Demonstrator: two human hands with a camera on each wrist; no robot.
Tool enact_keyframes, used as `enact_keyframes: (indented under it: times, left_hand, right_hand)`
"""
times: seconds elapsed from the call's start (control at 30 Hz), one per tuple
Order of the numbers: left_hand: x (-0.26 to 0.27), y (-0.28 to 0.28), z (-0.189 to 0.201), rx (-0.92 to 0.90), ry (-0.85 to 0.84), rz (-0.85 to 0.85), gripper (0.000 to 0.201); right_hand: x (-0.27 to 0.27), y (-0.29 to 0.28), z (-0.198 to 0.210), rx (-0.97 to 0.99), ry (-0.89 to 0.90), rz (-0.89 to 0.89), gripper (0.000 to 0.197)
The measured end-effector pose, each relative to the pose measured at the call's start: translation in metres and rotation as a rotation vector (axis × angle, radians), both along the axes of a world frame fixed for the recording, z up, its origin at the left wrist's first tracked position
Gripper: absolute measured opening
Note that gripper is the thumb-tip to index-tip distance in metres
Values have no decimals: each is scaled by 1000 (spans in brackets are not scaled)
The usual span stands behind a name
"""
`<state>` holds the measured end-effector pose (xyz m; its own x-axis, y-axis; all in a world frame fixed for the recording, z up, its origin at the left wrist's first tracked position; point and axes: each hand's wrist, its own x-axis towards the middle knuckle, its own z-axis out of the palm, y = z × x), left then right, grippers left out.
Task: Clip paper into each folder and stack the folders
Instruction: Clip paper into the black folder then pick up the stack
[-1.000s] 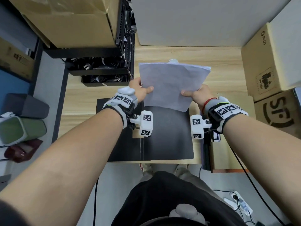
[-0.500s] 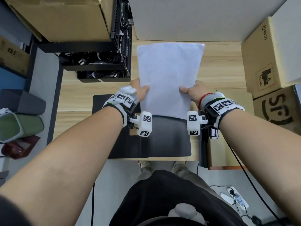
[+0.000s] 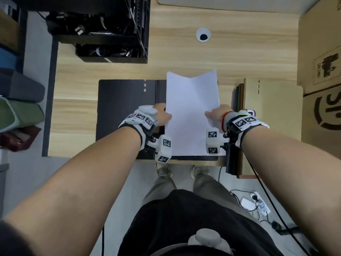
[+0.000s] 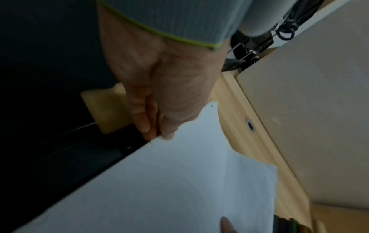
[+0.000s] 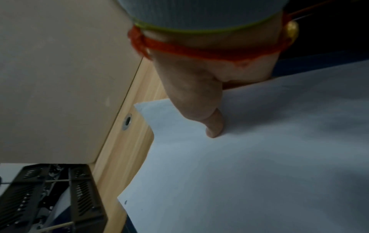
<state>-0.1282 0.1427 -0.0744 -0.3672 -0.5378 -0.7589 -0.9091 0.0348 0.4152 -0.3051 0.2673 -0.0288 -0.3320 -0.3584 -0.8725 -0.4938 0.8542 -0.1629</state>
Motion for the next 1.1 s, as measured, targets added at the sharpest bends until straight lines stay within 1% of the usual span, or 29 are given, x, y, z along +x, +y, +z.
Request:
enact_keyframes:
  times: [0.03, 0.07, 0.1, 0.13, 0.17, 0.2, 0.23, 0.27, 0.3, 0.33, 0.4, 0.43, 0.5, 0.53, 0.57, 0.63, 0.73, 0.83, 0.87, 0.97, 1.1]
  left_hand:
    - [6, 0, -1, 2, -28, -6, 11]
    - [11, 2, 1, 18, -14, 24, 7]
    - [16, 1, -5, 10, -20, 44, 7]
    - [19, -1, -7, -39, -51, 39, 7]
    - [21, -2, -6, -98, -94, 25, 4]
    - [25, -3, -6, -158, -113, 4, 13]
    - [27, -3, -5, -198, -137, -15, 26]
    - [26, -2, -1, -205, -157, -27, 38]
    - [24, -2, 0, -197, -177, -17, 45]
    - [20, -3, 1, -192, -203, -29, 45]
    - [11, -3, 2, -184, -258, -69, 38]
    - [8, -3, 2, -178, -277, -70, 35]
    - [3, -6, -7, -192, -307, -44, 29]
    - [2, -7, -10, -186, -331, -35, 28]
    - [0, -7, -9, -176, -329, -3, 31]
    - [-1, -9, -14, -205, -328, -17, 34]
    - [2, -12, -9, -195, -326, -76, 25]
    - [9, -15, -1, -144, -298, -85, 33]
    - [12, -16, -1, -127, -280, -71, 32]
    - [21, -18, -7, -35, -184, 62, 26]
    - [31, -24, -29, 57, -105, 163, 26]
  right_hand:
    - [3, -2, 5, 34, 115, -2, 46]
    - [6, 2, 5, 49, 88, 65, 46]
    - [6, 5, -3, 78, 125, 97, 47]
    - [8, 8, -6, 49, 163, 127, 48]
    - [12, 9, -9, 31, 191, 105, 50]
    - [11, 5, -13, 68, 253, 61, 53]
    - [11, 7, -19, 90, 284, 47, 55]
    - [9, 10, -19, 56, 274, 59, 58]
    - [10, 10, -23, 33, 294, 53, 60]
    - [11, 11, -23, 40, 269, 61, 61]
    - [7, 12, -33, 14, 242, 31, 59]
    - [6, 11, -34, -8, 212, -44, 55]
    - [-2, 7, -32, -61, 25, -371, 50]
    - [-4, 7, -27, -88, 12, -420, 50]
    - [-8, 8, -31, -85, 25, -350, 50]
    - [-12, 11, -36, -85, 20, -353, 49]
    - [-12, 12, -37, -102, -18, -447, 51]
    - [-7, 10, -36, -78, -34, -442, 58]
    - [-4, 8, -36, -76, -37, -424, 58]
    - [3, 4, -37, -75, -30, -413, 53]
    - [6, 4, -38, -84, -26, -455, 55]
